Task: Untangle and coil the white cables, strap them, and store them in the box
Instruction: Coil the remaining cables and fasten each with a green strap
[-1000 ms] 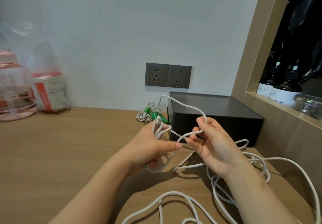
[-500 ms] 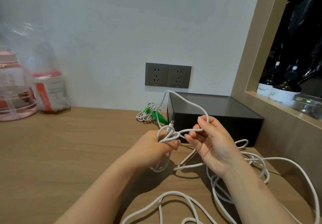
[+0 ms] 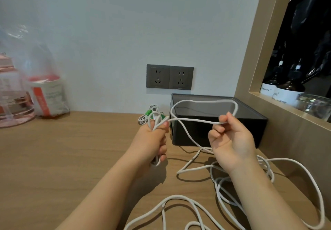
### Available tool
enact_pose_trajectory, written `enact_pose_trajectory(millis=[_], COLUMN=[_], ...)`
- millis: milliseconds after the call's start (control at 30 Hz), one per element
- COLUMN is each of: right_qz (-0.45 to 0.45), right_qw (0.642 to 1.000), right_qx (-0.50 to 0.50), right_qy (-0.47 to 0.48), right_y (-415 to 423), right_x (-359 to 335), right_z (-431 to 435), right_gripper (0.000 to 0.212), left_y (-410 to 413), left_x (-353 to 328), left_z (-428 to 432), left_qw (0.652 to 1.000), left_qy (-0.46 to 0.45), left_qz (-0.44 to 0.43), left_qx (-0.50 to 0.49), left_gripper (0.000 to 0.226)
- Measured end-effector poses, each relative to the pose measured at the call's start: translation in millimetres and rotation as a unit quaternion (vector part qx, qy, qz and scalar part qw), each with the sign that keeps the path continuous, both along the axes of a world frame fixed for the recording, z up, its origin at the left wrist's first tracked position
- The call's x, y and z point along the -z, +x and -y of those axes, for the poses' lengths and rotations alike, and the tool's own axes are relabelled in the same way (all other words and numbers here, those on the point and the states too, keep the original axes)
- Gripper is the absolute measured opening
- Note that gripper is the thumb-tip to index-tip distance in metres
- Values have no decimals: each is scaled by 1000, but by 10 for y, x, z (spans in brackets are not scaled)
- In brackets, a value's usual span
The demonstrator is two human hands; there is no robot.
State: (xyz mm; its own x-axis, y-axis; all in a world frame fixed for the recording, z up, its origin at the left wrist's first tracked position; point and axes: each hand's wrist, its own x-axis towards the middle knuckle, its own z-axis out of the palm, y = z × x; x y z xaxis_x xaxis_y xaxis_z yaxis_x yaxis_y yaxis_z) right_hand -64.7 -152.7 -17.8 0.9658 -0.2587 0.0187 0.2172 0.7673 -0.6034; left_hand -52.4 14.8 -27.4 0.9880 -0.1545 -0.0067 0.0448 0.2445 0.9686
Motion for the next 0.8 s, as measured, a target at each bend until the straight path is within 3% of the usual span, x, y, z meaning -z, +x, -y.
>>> enact_pose_trajectory(millis=[67, 133, 233, 333, 400, 467, 500, 567, 600, 633, 700, 800], right_qz=[0, -12, -66, -134, -172, -191, -181, -119, -90, -76, -69, -42], right_qw=[999, 996, 978, 937, 897, 824, 757, 595, 532, 492, 453, 439], right_qx=[39, 88, 136, 168, 212, 273, 311, 353, 341, 310, 246, 205], right_qy=[26, -6, -144, -277, -347, -459, -545, -713, -770, -810, -854, -874], right_y=[-2, -4, 6, 46, 75, 36, 11, -3, -4, 4, 26, 38], right_x=[-16, -41, -19, 60, 101, 92, 99, 135, 149, 166, 188, 159], right_z=[102, 167, 124, 81, 114, 118, 110, 82, 50, 18, -15, 12], right_gripper=[16, 18, 18, 11, 42, 68, 68, 46, 31, 23, 28, 30], left_y=[65, 134, 188, 186, 177, 164, 155, 134, 122, 114, 118, 186], left_x=[1, 22, 72, 89, 93, 96, 98, 97, 92, 90, 85, 102], left_z=[-68, -160, -235, -224, -202, -178, -168, -155, -150, -148, -134, -122], left_qw=[998, 992, 986, 989, 992, 994, 995, 996, 997, 997, 996, 985], left_qy=[-41, -75, -96, -77, -56, -37, -30, -17, -12, -11, -24, -91], left_qz=[-17, -35, -54, -54, -51, -49, -48, -45, -44, -43, -46, -48], left_qx=[-45, -92, -124, -115, -104, -93, -86, -73, -67, -64, -71, -139], left_gripper=[22, 23, 25, 24, 23, 23, 23, 23, 23, 23, 23, 22])
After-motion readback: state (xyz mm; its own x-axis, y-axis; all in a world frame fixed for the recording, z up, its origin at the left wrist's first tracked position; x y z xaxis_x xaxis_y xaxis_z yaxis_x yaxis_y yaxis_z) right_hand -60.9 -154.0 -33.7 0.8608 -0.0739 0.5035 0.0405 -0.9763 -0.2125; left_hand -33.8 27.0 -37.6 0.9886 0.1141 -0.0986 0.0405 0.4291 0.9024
